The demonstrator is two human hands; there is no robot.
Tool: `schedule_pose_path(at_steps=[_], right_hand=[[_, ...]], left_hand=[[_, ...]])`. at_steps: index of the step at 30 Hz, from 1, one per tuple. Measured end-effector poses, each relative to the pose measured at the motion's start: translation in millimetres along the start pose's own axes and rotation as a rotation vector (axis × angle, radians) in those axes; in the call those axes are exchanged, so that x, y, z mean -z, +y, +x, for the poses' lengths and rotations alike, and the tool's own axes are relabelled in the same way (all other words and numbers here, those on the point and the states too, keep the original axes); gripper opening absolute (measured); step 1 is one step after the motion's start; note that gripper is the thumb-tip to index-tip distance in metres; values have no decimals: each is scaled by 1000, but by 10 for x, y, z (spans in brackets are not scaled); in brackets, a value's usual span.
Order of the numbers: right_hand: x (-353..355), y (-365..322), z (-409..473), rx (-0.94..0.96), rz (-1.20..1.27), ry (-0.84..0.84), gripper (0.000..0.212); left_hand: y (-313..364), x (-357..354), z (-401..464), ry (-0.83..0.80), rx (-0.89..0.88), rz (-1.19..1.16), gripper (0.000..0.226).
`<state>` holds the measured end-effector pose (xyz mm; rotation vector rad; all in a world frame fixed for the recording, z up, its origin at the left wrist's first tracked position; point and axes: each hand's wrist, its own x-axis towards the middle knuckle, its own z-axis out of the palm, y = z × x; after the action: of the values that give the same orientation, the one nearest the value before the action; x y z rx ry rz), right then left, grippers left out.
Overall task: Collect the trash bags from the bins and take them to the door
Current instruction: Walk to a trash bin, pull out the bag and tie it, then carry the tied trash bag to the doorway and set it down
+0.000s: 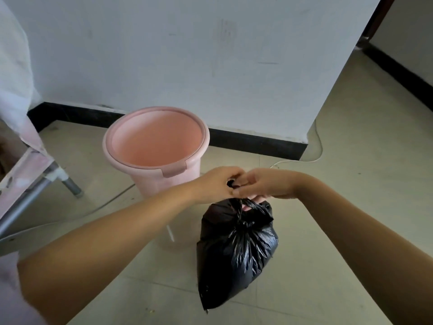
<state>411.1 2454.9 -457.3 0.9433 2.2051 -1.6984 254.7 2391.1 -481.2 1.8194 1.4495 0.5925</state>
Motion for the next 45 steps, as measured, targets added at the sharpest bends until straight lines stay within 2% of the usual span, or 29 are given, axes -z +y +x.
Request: schedule_pose_path(at_steps=[2, 5, 7, 9, 12, 13, 15, 16, 18, 19, 21, 23, 25, 28, 32, 34, 38, 41, 45], right_hand=[[-32, -8, -6, -43, -181, 28, 29], [-80, -92, 59, -47, -413, 180, 13], [-71, -103, 97, -52, -502, 265, 8], [-61, -65, 130, -48, -527, 314, 9], [-17, 37, 170, -105, -392, 311, 19], [4, 63, 163, -119, -323, 289, 21], [52, 135, 137, -57, -71, 212, 17], [78, 181, 125, 1, 120, 159, 13], [109, 280, 85, 80, 464, 61, 8], [115, 341, 74, 82, 528, 42, 11], [104, 470, 91, 33, 419, 80, 25], [52, 555, 168, -22, 128, 187, 27], [-14, 600, 266, -50, -191, 352, 26], [-91, 688, 352, 17, -510, 520, 22], [-75, 739, 309, -1, -659, 551, 20], [-89, 722, 238, -19, -732, 517, 26], [-183, 499, -89, -82, -751, 389, 30], [-167, 125, -440, -120, -725, 349, 29], [-29, -546, -922, -136, -692, 350, 27]], left_hand=[[-64, -35, -15, -26, 94, -9, 22], [-108, -58, -7, -31, 223, -151, 32], [-90, -14, 2, -63, 304, -202, 24], [-73, 33, 16, -97, 344, -131, 19], [-128, -2, 52, -66, 354, -113, 13], [-161, -26, 54, 5, 342, -233, 9], [-221, -48, 52, 138, 326, -672, 12], [-236, -43, 49, 153, 313, -894, 16], [-249, -21, 28, 85, 283, -1060, 14], [-244, -2, 20, 15, 282, -992, 12], [-282, -4, 30, -148, 292, -636, 16], [-346, -84, 66, -253, 286, -293, 22], [-422, -196, 112, -214, 269, -137, 28], [-521, -304, 162, -15, 231, -142, 34], [-502, -350, 213, 59, 108, 70, 33], [-476, -377, 214, 31, 95, 69, 25], [-169, -282, 61, -116, 144, 129, 25], [281, -16, -77, -210, 199, 105, 29], [963, 564, -250, -250, 186, 90, 29]])
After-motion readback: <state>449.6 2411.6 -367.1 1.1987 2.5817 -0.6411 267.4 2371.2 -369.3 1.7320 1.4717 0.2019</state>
